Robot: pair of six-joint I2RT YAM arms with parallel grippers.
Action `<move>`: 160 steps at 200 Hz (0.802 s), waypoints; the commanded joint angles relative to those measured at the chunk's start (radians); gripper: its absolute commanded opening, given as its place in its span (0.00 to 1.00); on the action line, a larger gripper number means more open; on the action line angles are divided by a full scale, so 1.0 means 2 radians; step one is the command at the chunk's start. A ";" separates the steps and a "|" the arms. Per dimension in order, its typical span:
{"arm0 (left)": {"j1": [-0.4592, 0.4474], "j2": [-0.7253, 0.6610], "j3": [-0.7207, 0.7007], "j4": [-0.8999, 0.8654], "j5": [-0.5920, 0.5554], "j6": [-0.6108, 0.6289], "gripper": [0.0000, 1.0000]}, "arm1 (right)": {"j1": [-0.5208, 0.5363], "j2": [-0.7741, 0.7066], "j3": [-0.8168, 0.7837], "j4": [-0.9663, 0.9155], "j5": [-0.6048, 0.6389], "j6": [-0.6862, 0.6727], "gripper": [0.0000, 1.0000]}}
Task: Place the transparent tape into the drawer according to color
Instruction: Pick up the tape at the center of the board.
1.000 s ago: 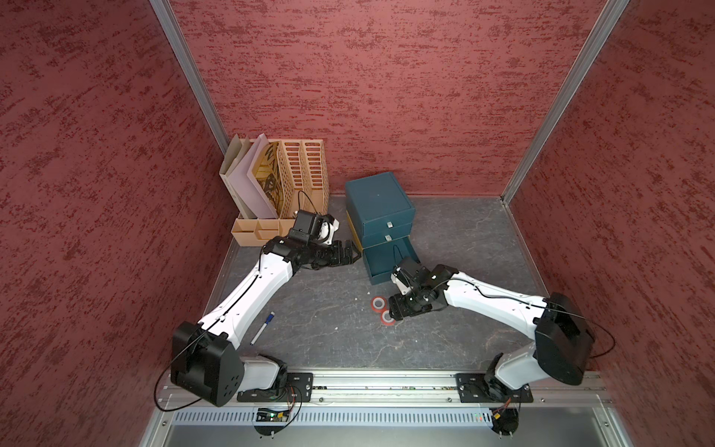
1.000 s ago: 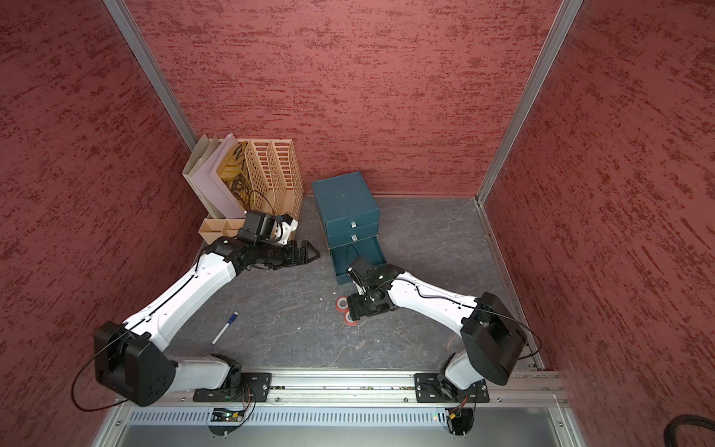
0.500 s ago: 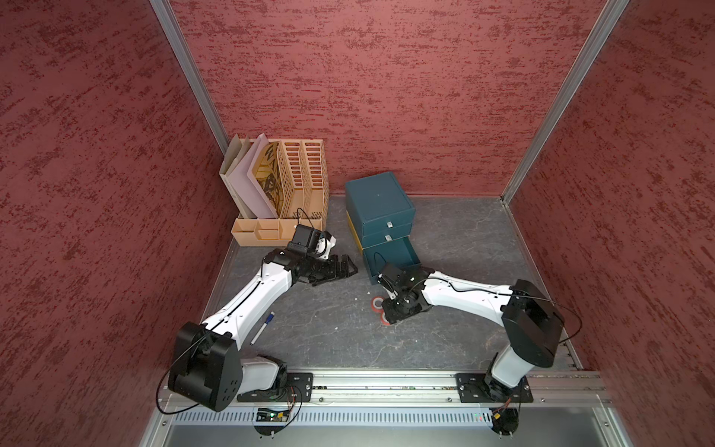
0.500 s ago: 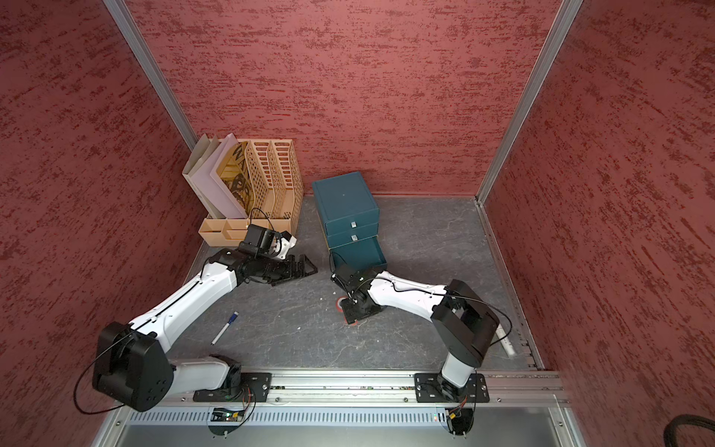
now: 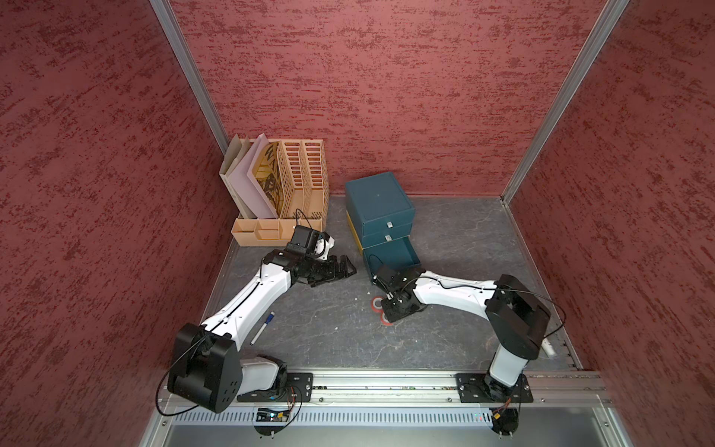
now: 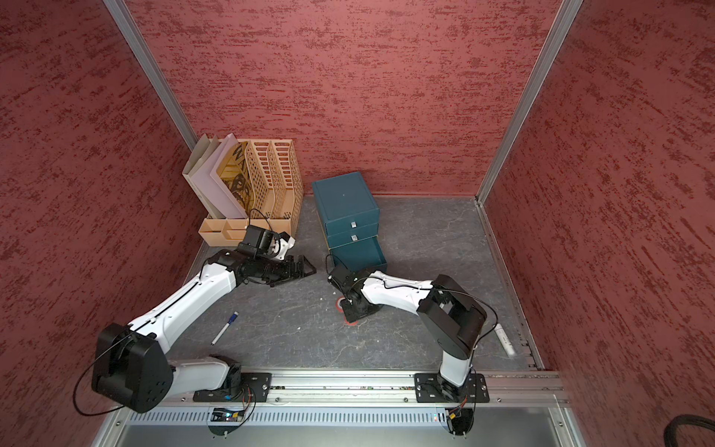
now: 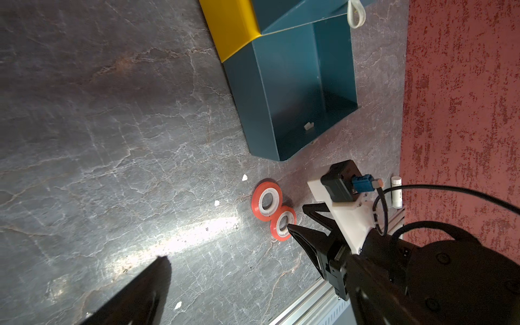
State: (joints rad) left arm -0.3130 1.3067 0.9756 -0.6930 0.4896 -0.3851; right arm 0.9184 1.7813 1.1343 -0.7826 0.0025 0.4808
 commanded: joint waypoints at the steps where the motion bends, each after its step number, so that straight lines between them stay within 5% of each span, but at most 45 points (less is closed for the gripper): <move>1: 0.004 -0.008 -0.007 -0.005 -0.006 0.007 1.00 | 0.003 0.011 0.014 0.011 0.012 0.005 0.44; 42: 0.005 -0.005 -0.008 -0.003 -0.006 0.008 1.00 | 0.005 0.020 0.007 0.020 0.007 0.006 0.39; 137: 0.005 -0.002 -0.003 -0.007 -0.008 0.011 1.00 | 0.010 0.026 -0.009 0.012 0.010 0.012 0.01; 160: 0.005 0.000 -0.001 -0.007 -0.007 0.012 1.00 | 0.010 0.018 -0.011 0.016 0.007 0.015 0.00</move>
State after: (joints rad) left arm -0.3084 1.3071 0.9661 -0.6991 0.4885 -0.3843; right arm 0.9268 1.8191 1.1351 -0.7567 0.0051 0.4938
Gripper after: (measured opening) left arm 0.996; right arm 0.160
